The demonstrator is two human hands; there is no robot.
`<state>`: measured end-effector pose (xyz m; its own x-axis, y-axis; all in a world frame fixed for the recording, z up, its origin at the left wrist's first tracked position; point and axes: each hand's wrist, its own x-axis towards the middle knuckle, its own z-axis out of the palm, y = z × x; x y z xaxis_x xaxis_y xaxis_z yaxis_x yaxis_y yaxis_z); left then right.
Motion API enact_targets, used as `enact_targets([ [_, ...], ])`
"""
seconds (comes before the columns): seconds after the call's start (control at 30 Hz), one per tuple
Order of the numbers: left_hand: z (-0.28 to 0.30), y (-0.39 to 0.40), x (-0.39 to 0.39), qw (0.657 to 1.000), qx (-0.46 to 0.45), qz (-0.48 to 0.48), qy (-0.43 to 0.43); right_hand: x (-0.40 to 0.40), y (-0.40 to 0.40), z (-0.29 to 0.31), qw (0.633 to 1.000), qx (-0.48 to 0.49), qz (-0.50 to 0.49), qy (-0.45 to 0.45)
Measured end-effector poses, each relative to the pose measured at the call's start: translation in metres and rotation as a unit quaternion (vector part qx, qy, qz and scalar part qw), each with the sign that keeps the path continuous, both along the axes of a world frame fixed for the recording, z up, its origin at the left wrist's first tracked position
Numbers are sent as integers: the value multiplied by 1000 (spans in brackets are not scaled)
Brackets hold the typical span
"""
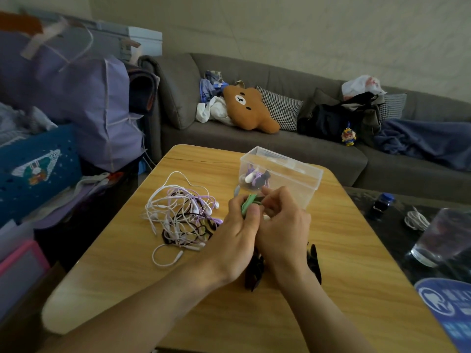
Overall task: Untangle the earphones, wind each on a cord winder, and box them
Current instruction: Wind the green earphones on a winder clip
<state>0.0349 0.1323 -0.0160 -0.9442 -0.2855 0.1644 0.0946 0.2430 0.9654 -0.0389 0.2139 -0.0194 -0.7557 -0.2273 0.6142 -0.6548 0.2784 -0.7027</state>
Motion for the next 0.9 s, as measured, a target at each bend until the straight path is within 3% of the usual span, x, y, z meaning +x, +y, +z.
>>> enact_targets([
  [0.27, -2, 3, -2, 999, 5, 33, 9, -3, 4, 0, 997, -33, -22, 62],
  [0.53, -3, -2, -4, 995, 12, 85, 46, -1, 5, 4, 994, -68, 18, 86],
  [0.77, 0, -29, -5, 996, 38, 64, 49, -8, 14, 12, 986, -33, 133, -94],
  [0.9, 1, -37, -6, 996, 61, 44, 37, -9, 17, 15, 984, -9, 154, -89],
])
